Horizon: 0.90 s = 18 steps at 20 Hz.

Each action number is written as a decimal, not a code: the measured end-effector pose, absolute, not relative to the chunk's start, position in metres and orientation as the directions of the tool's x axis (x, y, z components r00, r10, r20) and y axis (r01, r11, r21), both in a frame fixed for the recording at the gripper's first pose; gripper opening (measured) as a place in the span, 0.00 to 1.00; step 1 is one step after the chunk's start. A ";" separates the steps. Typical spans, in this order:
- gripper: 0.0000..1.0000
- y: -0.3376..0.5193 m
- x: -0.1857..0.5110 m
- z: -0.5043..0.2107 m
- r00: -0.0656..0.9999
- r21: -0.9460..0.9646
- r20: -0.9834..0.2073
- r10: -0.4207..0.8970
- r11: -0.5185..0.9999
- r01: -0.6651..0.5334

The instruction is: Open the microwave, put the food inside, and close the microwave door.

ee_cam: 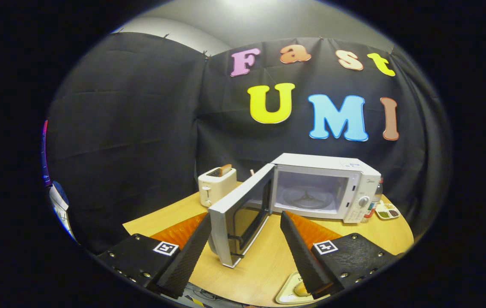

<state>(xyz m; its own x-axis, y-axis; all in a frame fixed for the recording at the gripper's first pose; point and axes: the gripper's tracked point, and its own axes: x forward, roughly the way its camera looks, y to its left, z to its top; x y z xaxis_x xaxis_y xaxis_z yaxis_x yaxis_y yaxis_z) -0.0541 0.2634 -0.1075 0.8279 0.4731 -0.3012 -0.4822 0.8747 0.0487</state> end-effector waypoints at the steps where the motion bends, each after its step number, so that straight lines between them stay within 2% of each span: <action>1: 0.99 0.255 -0.049 -0.112 0.833 0.056 -0.319 0.452 0.886 -0.460; 7: 0.99 0.206 -0.025 -0.144 0.838 0.071 -0.423 0.343 0.935 -0.347; 18: 0.99 0.144 -0.025 -0.244 0.694 0.047 -0.687 0.217 0.966 -0.255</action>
<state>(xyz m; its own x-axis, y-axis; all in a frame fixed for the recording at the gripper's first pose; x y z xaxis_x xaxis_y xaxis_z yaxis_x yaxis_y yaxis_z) -0.0248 0.1440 -0.2436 0.6937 0.2167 -0.6869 -0.2548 0.9658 0.0475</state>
